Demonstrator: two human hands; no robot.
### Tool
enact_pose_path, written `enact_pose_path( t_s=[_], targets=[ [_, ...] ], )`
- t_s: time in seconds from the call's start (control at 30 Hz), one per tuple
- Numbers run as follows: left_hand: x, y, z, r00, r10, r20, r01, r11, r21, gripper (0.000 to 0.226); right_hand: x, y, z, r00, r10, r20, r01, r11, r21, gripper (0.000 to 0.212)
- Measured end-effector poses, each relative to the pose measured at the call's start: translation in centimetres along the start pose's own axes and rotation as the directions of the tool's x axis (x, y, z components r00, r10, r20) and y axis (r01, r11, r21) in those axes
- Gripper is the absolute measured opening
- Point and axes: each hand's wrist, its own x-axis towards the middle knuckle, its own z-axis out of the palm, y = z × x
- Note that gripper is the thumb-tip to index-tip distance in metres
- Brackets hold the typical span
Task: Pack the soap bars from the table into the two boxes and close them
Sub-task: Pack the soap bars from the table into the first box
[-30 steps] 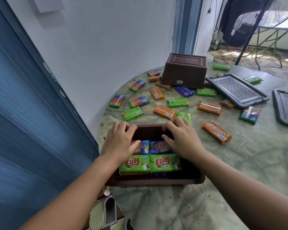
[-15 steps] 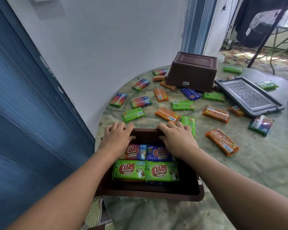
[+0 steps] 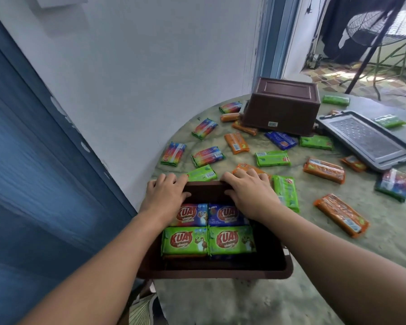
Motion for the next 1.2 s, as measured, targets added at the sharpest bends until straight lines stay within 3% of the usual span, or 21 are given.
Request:
enact_pose_path(
  t_s=[0.43, 0.53, 0.7, 0.8, 1.0, 1.2],
  targets=[
    [2.8, -4.1, -0.4, 0.998, 0.059, 0.015, -0.058, 0.996, -0.069, 0.035, 3.8, -2.1, -0.5, 0.994, 0.084, 0.066, -0.089, 0.994, 0.070, 0.034],
    [3.9, -4.4, -1.4, 0.998, 0.004, 0.058, 0.010, 0.973, -0.230, 0.038, 5.4, -2.3, -1.1, 0.988, 0.130, 0.084, -0.145, 0.969, 0.202, 0.041],
    [9.2, -5.8, -1.6, 0.987, -0.131, 0.094, 0.160, 0.880, -0.447, 0.033, 10.6, -2.7, -1.6, 0.975, 0.099, 0.200, -0.153, 0.949, 0.276, 0.026],
    [12.4, -6.7, -0.7, 0.970, -0.165, 0.177, 0.225, 0.885, -0.407, 0.027, 13.9, -2.8, -1.0, 0.961, 0.067, 0.267, -0.139, 0.955, 0.263, 0.025],
    [16.8, -7.0, 1.6, 0.943, -0.218, 0.250, 0.282, 0.924, -0.259, 0.048, 17.4, -2.9, 1.0, 0.863, 0.031, 0.504, -0.116, 0.984, 0.138, 0.069],
    [20.0, -6.8, 3.4, 0.891, -0.310, 0.331, 0.372, 0.917, -0.144, 0.069, 18.5, -3.3, 3.3, 0.844, 0.028, 0.535, -0.036, 0.999, 0.004, 0.066]
  ],
)
